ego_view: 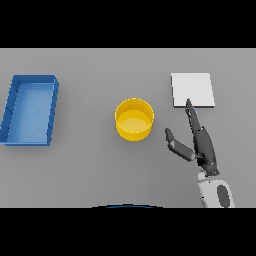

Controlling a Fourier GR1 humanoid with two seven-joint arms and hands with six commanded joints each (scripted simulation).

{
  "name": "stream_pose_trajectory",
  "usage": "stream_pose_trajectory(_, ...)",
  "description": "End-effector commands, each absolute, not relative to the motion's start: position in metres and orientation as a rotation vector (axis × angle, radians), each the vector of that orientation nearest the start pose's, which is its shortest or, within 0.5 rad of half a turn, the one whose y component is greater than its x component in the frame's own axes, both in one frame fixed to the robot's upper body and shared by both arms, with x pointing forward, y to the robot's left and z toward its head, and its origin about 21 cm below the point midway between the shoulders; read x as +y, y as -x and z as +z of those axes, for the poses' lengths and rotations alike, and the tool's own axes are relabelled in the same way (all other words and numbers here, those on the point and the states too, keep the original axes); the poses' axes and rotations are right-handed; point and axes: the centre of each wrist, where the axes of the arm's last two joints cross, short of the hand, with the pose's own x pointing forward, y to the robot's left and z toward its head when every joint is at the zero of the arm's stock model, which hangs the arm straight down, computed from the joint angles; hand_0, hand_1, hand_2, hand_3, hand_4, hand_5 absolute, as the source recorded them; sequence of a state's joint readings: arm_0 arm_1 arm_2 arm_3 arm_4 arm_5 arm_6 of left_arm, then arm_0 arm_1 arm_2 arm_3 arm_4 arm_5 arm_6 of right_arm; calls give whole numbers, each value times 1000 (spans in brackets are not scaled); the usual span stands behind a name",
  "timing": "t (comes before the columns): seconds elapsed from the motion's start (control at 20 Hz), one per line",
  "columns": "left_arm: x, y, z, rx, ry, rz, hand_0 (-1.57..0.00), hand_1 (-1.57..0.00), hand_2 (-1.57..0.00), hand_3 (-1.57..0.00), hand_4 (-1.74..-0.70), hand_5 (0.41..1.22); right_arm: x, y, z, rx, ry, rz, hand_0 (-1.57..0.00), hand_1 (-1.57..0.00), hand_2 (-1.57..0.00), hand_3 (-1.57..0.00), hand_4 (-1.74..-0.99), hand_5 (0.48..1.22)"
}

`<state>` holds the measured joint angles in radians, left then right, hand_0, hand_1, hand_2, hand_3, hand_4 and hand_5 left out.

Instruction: Pick up the red beaker and tilt it to pour out 1 green nut into yellow bowl. Pick up the yellow bowl and place it on the metallic measuring scale.

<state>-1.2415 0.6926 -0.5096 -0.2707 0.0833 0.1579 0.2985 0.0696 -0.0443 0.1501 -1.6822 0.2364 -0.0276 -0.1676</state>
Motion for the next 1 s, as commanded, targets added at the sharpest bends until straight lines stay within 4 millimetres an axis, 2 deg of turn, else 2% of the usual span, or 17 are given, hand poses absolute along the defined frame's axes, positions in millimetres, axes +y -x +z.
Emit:
stream_pose_trajectory(0.0,351,-461,203,-1124,-931,-309,-1571,-1571,-1571,-1462,-1741,1221,-208,-231,10,-1772,133,312,1,1,1,1,-1188,696)
stream_pose_trajectory(0.15,355,-445,173,-1129,-860,-213,-1571,-1571,-1571,-1374,-1741,1221,-206,-228,10,-1766,140,317,1,1,1,1,-1194,703)
stream_pose_trajectory(0.3,360,-422,150,-1099,-827,-139,-1571,-1571,-1571,-1376,-1741,1221,-205,-231,6,-1768,142,325,1,1,1,1,-1207,708)
stream_pose_trajectory(0.5,351,-396,119,-1060,-789,-80,-1571,-1571,-1571,-1393,-1741,1221,-212,-234,9,-1767,149,311,1,1,1,1,-1201,693)
stream_pose_trajectory(0.6,348,-385,108,-1040,-783,-76,-1571,-1571,-1571,-1383,-1741,1221,-207,-232,7,-1768,138,318,1,1,1,1,-1186,687)
stream_pose_trajectory(0.8,340,-368,96,-965,-713,-107,-1571,-1571,-1571,-1366,-1735,955,-205,-234,10,-1772,134,316,1,1,1,1,-1168,679)
stream_pose_trajectory(0.85,340,-362,97,-951,-701,-143,-1571,-1571,-1571,-1407,-1661,888,-205,-232,9,-1774,133,313,1,1,1,1,-1165,678)
stream_pose_trajectory(0.9,342,-359,103,-973,-680,-170,-1571,-1571,-1571,-1368,-1493,827,-207,-232,7,-1765,135,318,1,1,1,1,-1165,675)
stream_pose_trajectory(0.95,341,-356,107,-978,-666,-245,-1571,-1545,-1489,-1238,-1311,774,-208,-233,11,-1768,148,316,1,1,1,1,-1163,671)
